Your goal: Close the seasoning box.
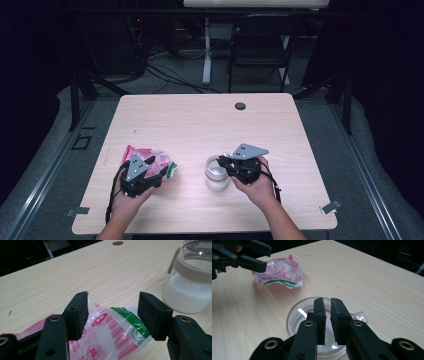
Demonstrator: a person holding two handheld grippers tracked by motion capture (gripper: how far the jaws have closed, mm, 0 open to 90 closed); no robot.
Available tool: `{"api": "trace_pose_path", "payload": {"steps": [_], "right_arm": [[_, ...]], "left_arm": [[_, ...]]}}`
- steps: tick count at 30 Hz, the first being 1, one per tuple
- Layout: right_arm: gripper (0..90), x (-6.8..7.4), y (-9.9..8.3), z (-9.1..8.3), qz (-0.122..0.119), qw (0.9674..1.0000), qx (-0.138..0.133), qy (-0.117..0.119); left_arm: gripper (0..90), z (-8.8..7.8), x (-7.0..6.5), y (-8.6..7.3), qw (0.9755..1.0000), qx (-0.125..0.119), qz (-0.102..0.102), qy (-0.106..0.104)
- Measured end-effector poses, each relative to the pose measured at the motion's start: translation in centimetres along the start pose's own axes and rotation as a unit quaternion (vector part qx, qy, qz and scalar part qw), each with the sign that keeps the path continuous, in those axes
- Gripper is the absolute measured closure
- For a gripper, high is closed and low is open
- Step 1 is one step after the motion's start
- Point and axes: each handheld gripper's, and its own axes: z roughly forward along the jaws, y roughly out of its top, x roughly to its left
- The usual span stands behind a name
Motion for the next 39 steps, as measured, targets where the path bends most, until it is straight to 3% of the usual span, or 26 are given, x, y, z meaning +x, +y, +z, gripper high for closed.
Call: {"api": "trace_pose_path", "payload": {"steps": [8,18,25,31,39], "right_arm": [[72.7,0.8,0.6,-0.8,-0.010,0.9996,-0.007,0.027],[48.4,1.3,0.9,-1.0,-0.016,0.9998,-0.006,0.011],[44.9,-0.1,1.6,-2.2,0.020,0.9994,-0.027,-0.004],[42.9,-1.6,1.2,-2.7,0.042,0.9978,-0.019,-0.048],[41.9,-4.1,-2.8,-4.8,0.083,0.9908,0.007,-0.107]], "left_arm": [[41.4,0.2,-0.1,0.4,1.0000,-0.001,-0.002,-0.004],[41.2,-0.1,0.6,1.0,0.9999,-0.014,-0.008,0.000],[41.2,-0.8,1.9,1.1,0.9990,-0.027,-0.033,0.014],[41.2,-1.4,3.1,0.8,0.9978,-0.027,-0.055,0.025],[41.2,-1.4,4.3,-0.1,0.9960,-0.017,-0.076,0.044]]}}
